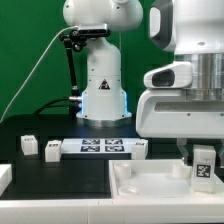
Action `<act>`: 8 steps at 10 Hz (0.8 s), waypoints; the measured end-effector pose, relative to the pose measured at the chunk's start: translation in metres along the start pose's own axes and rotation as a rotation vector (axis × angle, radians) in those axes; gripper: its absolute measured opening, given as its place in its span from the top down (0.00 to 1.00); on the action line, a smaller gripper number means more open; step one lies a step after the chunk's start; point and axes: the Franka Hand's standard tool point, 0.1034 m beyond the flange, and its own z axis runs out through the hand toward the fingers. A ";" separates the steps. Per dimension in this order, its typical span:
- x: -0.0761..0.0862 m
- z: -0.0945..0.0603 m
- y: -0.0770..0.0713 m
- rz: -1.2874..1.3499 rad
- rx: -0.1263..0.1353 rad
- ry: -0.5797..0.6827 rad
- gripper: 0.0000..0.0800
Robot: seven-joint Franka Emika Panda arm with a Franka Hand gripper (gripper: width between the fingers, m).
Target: Assemble one leg
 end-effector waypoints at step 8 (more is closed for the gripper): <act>0.001 0.001 0.002 0.624 0.032 0.016 0.43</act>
Offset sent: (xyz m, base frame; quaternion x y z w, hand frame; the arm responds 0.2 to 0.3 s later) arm -0.0003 -0.0058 -0.0057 0.0094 -0.0115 0.2872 0.9577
